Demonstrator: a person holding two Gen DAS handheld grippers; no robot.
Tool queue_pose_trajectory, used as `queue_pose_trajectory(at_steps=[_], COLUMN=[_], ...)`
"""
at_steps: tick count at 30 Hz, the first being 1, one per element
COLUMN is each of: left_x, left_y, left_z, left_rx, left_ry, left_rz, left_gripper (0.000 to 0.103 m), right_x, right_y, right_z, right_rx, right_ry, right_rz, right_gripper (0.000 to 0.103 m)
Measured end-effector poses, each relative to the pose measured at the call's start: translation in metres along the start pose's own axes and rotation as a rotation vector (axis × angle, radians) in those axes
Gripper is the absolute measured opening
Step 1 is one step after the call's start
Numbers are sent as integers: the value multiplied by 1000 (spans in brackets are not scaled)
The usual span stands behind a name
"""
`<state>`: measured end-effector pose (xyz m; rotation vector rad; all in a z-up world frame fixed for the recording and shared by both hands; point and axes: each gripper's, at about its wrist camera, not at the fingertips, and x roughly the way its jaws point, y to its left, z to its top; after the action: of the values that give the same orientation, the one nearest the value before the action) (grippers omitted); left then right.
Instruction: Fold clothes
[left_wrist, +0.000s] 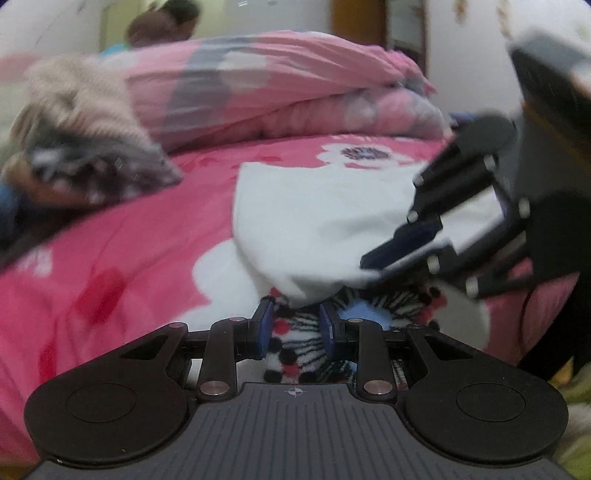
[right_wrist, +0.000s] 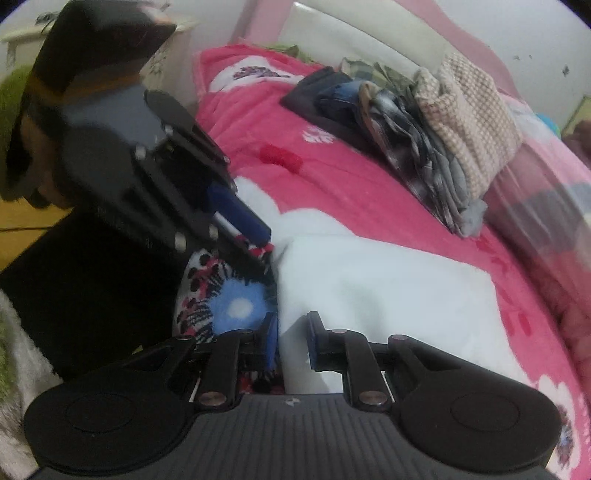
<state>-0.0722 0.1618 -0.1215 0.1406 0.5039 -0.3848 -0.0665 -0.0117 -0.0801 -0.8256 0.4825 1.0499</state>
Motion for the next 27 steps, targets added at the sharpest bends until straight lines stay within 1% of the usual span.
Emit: queue_pose_trajectory(at_steps=[1, 2, 3, 6, 7, 8, 9, 10, 12, 13, 14, 18, 19, 20, 21, 22, 24, 25, 27], left_x=[0, -1, -1, -8, -8, -8, -7, -6, -9, -11, -14, -18, -17, -16, -13, -11, -2, 2, 11], left_y=[-1, -3, -4, -5, -3, -1, 4, 12, 25, 33, 42, 81, 89, 94, 98, 102, 100, 99, 98], left_z=[2, 4, 6, 13, 13, 13, 11, 10, 8, 7, 6, -5, -10, -14, -17, -20, -21, -21, -21], left_rx=[22, 44, 66, 146, 160, 173, 165, 133, 36, -37, -127, -552, -648, -719, -764, -808, -812, -814, -818], left_ry=[-17, -35, -52, -103, -103, -104, -95, -81, -68, -64, -61, -96, -114, -126, -132, -138, -109, -94, -65], left_rz=[8, 16, 24, 64, 94, 124, 147, 158, 151, 119, 69, -186, -251, -306, -346, -385, -397, -403, -415], left_gripper=[21, 19, 11, 6, 3, 3, 3, 3, 3, 3, 3, 3, 4, 4, 7, 14, 24, 26, 27], right_x=[-1, -3, -7, -18, -22, -26, -27, -27, -26, -24, -23, -21, -21, -20, -20, -20, -20, -20, -20], right_y=[-3, -7, -11, -21, -24, -27, -30, -32, -35, -35, -35, -33, -32, -32, -32, -32, -31, -30, -29], right_z=[0, 0, 0, -1, -1, -1, -2, -3, -6, -7, -8, -8, -8, -8, -8, -8, -8, -8, -8], right_rx=[19, 44, 73, 140, 161, 180, 198, 214, 245, 255, 263, 260, 258, 256, 254, 252, 246, 242, 239], right_ry=[-4, -10, -18, -46, -55, -62, -64, -64, -64, -62, -62, -62, -61, -60, -60, -59, -58, -58, -59], right_rz=[0, 4, 11, 21, 24, 31, 40, 47, 60, 65, 71, 72, 72, 72, 70, 70, 69, 68, 65], right_gripper=[6, 5, 4, 3, 3, 3, 3, 3, 3, 3, 3, 3, 3, 3, 3, 3, 3, 3, 3])
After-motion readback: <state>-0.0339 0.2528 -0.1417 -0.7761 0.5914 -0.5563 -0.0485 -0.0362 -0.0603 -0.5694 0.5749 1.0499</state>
